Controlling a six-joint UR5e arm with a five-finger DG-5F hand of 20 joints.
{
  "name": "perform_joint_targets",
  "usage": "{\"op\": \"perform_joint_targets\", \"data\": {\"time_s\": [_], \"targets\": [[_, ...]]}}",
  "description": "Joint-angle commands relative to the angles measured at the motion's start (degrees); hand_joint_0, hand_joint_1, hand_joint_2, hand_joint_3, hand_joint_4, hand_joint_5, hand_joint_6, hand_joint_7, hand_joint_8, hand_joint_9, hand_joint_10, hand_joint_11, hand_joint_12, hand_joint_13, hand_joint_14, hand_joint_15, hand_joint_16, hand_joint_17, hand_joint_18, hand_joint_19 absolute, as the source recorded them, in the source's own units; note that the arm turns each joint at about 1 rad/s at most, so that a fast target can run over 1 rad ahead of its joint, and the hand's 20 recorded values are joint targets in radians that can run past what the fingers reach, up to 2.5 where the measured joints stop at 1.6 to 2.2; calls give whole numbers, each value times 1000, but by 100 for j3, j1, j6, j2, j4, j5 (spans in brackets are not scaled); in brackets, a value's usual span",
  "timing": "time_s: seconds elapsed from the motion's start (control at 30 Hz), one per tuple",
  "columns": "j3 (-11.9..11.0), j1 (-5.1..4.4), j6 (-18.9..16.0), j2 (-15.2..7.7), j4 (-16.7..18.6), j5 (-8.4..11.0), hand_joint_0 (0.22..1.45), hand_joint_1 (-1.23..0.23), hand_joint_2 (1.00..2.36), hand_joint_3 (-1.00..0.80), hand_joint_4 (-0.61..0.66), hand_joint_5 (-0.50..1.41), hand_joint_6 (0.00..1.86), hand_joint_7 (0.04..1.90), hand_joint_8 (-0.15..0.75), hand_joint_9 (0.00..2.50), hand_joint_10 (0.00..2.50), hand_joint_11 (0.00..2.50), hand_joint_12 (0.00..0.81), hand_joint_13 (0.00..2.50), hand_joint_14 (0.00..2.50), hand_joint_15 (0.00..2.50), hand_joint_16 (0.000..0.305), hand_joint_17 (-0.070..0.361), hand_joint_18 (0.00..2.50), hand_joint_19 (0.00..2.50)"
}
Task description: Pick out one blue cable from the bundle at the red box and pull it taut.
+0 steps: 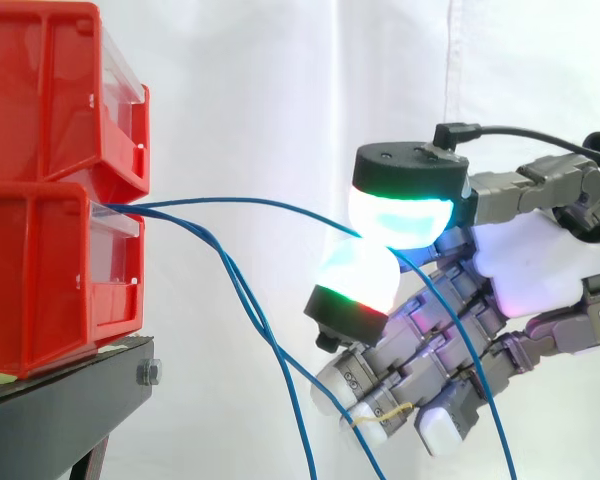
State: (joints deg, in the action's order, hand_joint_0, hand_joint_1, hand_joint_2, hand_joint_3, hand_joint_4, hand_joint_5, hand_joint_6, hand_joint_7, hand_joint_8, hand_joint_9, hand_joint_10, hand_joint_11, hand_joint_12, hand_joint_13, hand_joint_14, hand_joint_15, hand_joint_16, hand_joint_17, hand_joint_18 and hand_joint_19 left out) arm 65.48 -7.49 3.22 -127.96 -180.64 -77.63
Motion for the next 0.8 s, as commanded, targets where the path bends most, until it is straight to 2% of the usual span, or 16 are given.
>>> {"op": "perform_joint_targets", "data": {"time_s": [0.0, 0.1, 0.17, 0.23, 0.3, 0.53, 0.63, 0.77], "targets": [[0, 11, -147, -1, -243, -68, 662, -879, 1017, -65, -176, -99, 905, 1147, 239, 598, 0, 0, 330, 620, 2, 65, 45, 101, 698, 346], [-9, 19, -278, 8, -437, -183, 662, -878, 1017, -69, -174, -99, 904, 1155, 287, 596, 0, 0, 331, 619, 0, 44, 45, 101, 697, 327], [-26, 28, -340, 8, -507, -244, 665, -875, 1017, -86, -163, -101, 904, 1152, 370, 636, 0, 0, 333, 624, 2, 26, 45, 101, 695, 324], [-61, 46, -445, 52, -674, -394, 664, -867, 1017, -96, -158, -102, 905, 1148, 397, 653, 0, 0, 331, 632, 0, 16, 45, 101, 693, 319], [-61, 46, -481, 78, -736, -420, 666, -861, 1018, -103, -147, -105, 906, 1141, 418, 678, 0, 0, 328, 649, 2, 22, 44, 99, 697, 322], [-61, 55, -709, 140, -973, -455, 674, -851, 1018, -116, -136, -110, 909, 1122, 436, 800, 0, 0, 319, 764, 3, 90, 41, 93, 790, 368], [-70, 63, -841, 148, -1017, -473, 677, -846, 1019, -120, -136, -112, 913, 1107, 405, 893, 0, 0, 320, 848, 7, 186, 40, 91, 803, 372], [-96, 81, -1228, 148, -1105, -561, 683, -835, 1019, -129, -145, -118, 920, 1083, 367, 1022, 9, 234, 331, 965, 12, 329, 39, 88, 809, 384]]}}
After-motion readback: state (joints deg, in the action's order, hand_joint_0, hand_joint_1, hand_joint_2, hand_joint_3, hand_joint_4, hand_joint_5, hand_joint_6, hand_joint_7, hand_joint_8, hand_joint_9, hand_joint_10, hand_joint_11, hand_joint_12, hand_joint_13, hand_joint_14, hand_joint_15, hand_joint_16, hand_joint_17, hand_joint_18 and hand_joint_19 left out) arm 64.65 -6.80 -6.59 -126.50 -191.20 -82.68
